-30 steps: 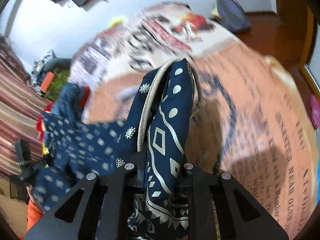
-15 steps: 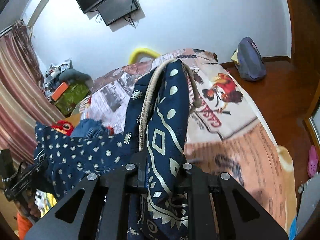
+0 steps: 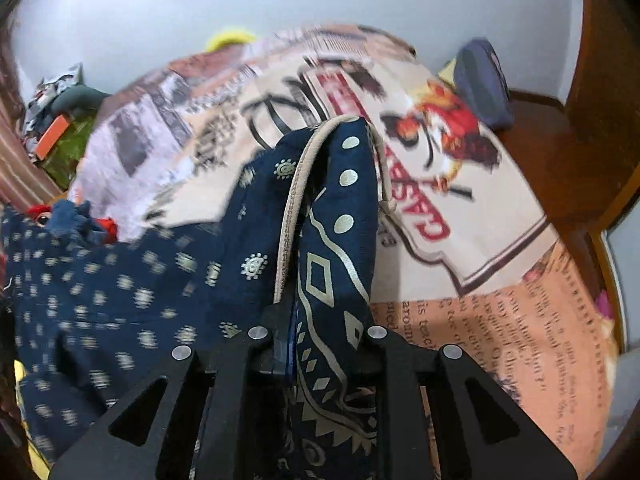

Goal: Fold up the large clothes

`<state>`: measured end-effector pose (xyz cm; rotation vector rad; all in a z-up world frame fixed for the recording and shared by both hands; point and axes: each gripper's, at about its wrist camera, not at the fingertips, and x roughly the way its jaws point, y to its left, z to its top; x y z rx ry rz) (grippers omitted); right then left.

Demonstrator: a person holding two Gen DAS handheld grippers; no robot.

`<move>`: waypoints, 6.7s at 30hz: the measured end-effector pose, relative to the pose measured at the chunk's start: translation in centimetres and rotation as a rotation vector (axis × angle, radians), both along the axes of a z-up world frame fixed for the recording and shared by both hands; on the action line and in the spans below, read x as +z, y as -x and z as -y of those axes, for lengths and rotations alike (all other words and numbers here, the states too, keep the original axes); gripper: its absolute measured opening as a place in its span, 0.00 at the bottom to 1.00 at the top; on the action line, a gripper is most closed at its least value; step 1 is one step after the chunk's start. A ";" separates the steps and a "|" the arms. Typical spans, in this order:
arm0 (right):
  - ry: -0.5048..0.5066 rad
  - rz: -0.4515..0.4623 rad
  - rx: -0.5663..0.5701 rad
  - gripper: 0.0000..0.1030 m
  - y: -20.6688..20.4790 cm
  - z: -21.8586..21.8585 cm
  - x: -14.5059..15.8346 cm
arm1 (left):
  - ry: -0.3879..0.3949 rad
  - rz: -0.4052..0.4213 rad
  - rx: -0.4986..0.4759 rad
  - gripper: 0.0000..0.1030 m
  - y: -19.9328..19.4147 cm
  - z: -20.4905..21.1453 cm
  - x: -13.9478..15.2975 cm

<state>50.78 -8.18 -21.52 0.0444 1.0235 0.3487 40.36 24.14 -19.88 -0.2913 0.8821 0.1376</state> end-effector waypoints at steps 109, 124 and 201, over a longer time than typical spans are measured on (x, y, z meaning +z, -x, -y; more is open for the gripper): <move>-0.230 0.031 -0.036 0.13 2.5 0.8 5.8 | 0.065 0.147 -0.011 0.09 -1.2 -0.2 6.3; -0.279 -0.082 -0.151 0.51 3.5 5.9 2.9 | 0.058 -0.008 0.024 0.61 -1.4 -0.7 2.8; -0.011 -0.016 -0.070 0.81 13.4 6.8 3.2 | 0.066 -0.061 0.212 0.99 14.3 -0.1 -3.3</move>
